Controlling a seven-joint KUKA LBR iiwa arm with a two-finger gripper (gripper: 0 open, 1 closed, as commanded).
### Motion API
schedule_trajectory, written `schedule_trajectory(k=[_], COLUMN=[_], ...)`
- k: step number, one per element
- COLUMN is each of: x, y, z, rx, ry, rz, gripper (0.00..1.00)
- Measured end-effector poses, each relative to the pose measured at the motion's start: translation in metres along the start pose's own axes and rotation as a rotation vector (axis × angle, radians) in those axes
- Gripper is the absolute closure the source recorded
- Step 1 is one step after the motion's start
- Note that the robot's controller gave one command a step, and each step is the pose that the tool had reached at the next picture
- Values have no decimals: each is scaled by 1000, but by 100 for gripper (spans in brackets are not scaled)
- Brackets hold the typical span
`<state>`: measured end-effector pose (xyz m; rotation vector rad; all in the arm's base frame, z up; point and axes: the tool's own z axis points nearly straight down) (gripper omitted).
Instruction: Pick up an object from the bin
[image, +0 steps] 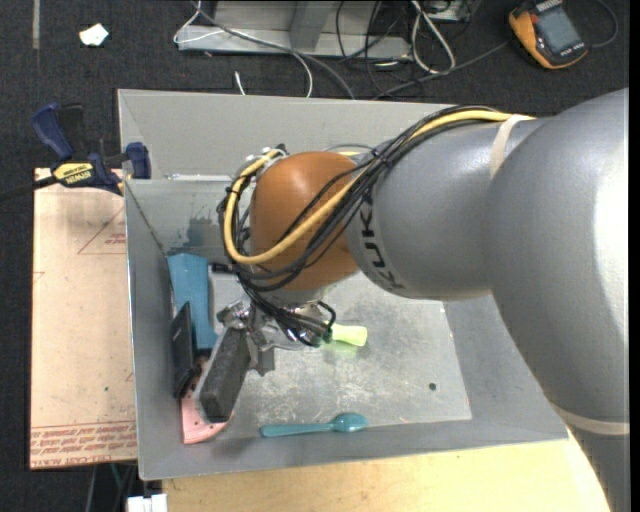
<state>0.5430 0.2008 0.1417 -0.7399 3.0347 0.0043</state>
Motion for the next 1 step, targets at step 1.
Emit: schedule_trajectory(k=[1], x=[5], y=[2], z=[-41], rx=[-3], ry=[10], rz=[-64], gripper=[100])
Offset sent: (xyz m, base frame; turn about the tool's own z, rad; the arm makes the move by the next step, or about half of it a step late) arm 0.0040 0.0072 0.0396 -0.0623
